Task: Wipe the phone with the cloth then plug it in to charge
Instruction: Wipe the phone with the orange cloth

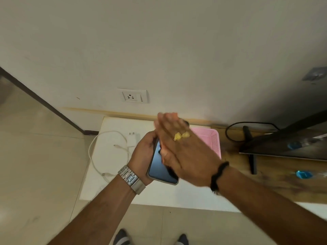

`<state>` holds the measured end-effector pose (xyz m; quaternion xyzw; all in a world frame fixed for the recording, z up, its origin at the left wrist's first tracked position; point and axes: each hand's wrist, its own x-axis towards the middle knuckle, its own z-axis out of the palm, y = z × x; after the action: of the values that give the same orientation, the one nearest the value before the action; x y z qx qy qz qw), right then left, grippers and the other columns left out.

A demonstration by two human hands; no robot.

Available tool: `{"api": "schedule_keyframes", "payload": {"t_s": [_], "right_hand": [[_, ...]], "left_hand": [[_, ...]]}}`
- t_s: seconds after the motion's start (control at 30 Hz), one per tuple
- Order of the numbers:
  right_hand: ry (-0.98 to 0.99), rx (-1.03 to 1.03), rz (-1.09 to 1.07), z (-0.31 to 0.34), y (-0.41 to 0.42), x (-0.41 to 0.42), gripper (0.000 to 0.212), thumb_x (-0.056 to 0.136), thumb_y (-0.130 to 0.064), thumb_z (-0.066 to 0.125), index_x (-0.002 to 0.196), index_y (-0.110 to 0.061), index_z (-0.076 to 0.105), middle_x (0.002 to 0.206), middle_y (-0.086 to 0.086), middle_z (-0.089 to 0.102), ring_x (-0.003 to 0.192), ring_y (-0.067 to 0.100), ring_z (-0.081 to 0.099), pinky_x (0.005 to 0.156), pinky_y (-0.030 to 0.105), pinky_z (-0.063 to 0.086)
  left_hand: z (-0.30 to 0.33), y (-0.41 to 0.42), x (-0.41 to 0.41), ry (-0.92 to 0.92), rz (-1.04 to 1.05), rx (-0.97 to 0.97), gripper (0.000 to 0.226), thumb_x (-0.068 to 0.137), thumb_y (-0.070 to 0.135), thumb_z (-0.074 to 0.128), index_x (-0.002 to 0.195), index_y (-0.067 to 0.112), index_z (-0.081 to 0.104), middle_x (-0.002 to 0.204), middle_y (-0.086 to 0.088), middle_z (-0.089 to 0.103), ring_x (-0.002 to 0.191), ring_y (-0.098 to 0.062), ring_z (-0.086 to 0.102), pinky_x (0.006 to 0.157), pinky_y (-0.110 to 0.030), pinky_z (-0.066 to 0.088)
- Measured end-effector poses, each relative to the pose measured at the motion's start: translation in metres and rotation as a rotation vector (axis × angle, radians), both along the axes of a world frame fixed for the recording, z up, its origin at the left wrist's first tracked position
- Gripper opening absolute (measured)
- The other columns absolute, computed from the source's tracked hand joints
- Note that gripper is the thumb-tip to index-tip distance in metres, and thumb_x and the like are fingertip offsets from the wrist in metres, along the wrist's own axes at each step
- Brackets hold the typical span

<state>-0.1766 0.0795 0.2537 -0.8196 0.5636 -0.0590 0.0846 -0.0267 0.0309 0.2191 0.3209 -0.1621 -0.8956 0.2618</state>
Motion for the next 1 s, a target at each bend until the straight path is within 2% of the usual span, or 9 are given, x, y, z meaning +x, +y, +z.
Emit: {"api": "schedule_keyframes", "payload": {"t_s": [0.1,0.2,0.33,0.47,0.6,0.7,0.8,0.9,1.0], "right_hand": [[0.017,0.033,-0.116,0.003,-0.027,-0.022,0.062,0.108,-0.038,0.02,0.162,-0.015,-0.002,0.168,0.007,0.015,0.156,0.017,0.007,0.127,0.042,0.005],[-0.037,0.063,-0.171,-0.003,-0.036,-0.033,0.054,0.108,-0.039,0.015,0.155,-0.016,0.027,0.127,0.001,0.057,0.121,0.02,0.049,0.118,0.042,0.027],[-0.239,0.141,-0.33,-0.001,-0.058,-0.053,0.029,0.104,-0.024,0.029,0.096,-0.018,0.056,0.076,-0.01,0.063,0.08,0.017,0.061,0.077,0.037,0.048],[-0.642,0.15,-0.724,0.012,-0.066,-0.074,0.028,0.099,-0.01,0.042,0.09,-0.008,0.068,0.086,-0.011,0.074,0.079,0.006,0.068,0.075,0.024,0.058],[-0.878,0.067,-0.629,0.035,-0.048,-0.051,0.024,0.089,-0.011,0.063,0.068,-0.012,0.074,0.092,-0.015,0.079,0.08,0.007,0.075,0.07,0.028,0.061],[-0.617,-0.187,-0.541,0.041,-0.04,-0.016,0.015,0.094,-0.025,0.066,0.089,-0.025,0.079,0.092,-0.012,0.078,0.091,0.007,0.071,0.08,0.029,0.056],[-0.21,-0.09,-0.374,0.03,-0.03,0.026,0.026,0.101,-0.023,0.048,0.118,-0.025,0.066,0.098,-0.002,0.072,0.088,0.023,0.069,0.072,0.032,0.053],[-0.138,0.038,-0.276,0.018,0.003,0.063,0.04,0.096,-0.013,0.052,0.136,-0.022,0.052,0.104,0.006,0.07,0.083,0.029,0.069,0.071,0.037,0.059],[-0.217,0.174,-0.153,0.016,0.041,0.079,0.054,0.082,0.004,0.068,0.134,-0.012,0.063,0.105,0.011,0.075,0.078,0.028,0.073,0.073,0.038,0.063]], "left_hand": [[0.0,0.002,0.003,-0.007,-0.081,0.022,0.054,0.099,0.057,0.044,0.105,0.017,0.079,0.094,-0.017,0.075,0.073,-0.035,0.072,0.068,-0.048,0.061],[0.004,0.003,0.004,-0.014,-0.115,0.011,0.064,0.1,0.061,0.038,0.112,0.014,0.079,0.105,-0.021,0.073,0.083,-0.038,0.071,0.07,-0.05,0.061],[0.001,0.003,0.01,0.052,-0.14,0.008,0.068,0.099,0.061,0.036,0.137,0.012,0.066,0.129,-0.019,0.067,0.096,-0.035,0.067,0.077,-0.05,0.059],[-0.006,-0.001,0.02,0.123,-0.128,0.032,0.072,0.102,0.061,0.03,0.147,0.011,0.055,0.136,-0.019,0.064,0.104,-0.033,0.066,0.083,-0.05,0.057],[-0.014,-0.004,0.024,0.111,-0.088,0.016,0.071,0.103,0.059,0.031,0.148,0.01,0.053,0.136,-0.021,0.062,0.101,-0.034,0.065,0.082,-0.049,0.057],[-0.017,-0.002,0.018,0.072,-0.078,0.025,0.069,0.103,0.059,0.031,0.144,0.011,0.058,0.133,-0.023,0.062,0.098,-0.037,0.066,0.08,-0.051,0.058],[-0.019,-0.003,0.013,0.006,-0.037,0.07,0.06,0.101,0.061,0.041,0.12,0.016,0.077,0.115,-0.019,0.074,0.09,-0.036,0.075,0.075,-0.048,0.062],[-0.016,-0.014,0.014,0.0,0.014,0.067,0.06,0.096,0.056,0.052,0.132,0.011,0.07,0.125,-0.017,0.071,0.098,-0.033,0.074,0.083,-0.044,0.061],[-0.015,-0.024,0.022,0.035,0.0,0.046,0.07,0.089,0.058,0.047,0.135,0.008,0.067,0.129,-0.018,0.068,0.099,-0.032,0.068,0.081,-0.047,0.058]]}}
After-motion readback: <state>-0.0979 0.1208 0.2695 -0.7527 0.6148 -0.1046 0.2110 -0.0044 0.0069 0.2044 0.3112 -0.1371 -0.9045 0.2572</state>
